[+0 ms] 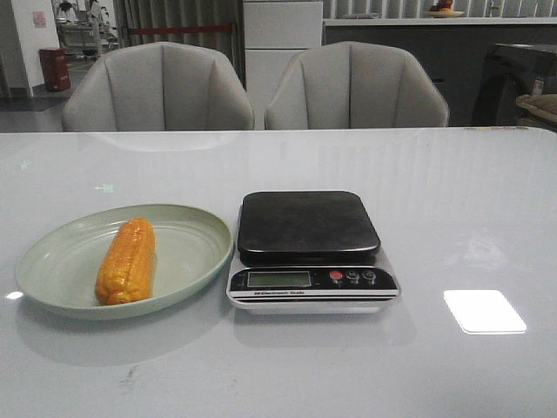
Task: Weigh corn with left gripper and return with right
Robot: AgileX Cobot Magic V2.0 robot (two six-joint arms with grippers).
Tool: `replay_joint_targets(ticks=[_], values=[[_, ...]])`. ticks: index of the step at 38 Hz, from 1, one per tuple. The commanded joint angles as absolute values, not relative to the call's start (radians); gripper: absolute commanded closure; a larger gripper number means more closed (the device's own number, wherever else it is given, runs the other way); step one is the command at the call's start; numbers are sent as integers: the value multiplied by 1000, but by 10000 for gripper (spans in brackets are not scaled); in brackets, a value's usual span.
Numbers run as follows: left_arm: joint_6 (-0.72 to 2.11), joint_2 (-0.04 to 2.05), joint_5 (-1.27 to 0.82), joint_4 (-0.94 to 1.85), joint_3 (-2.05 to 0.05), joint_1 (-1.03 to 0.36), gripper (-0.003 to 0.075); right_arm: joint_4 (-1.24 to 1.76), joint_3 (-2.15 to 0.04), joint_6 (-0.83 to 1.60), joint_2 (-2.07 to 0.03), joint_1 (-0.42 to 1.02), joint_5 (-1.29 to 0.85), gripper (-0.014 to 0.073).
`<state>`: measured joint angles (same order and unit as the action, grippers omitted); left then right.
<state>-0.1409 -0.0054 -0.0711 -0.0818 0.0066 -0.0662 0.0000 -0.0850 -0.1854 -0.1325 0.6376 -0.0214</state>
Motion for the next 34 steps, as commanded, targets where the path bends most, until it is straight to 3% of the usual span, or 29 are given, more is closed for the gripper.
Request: replay_joint_targets(ticks=[1,26,34], values=[[-145,-28,20,-72,38,-65,607,-12,-112,-179,-142,636,55,403],[-145,-28,20,-72,38,-65,607,-12,-106,-178,-137,627,60,403],[-145,-28,20,-72,38,-65,607,-12,-79,-133,-137,452,61,403]])
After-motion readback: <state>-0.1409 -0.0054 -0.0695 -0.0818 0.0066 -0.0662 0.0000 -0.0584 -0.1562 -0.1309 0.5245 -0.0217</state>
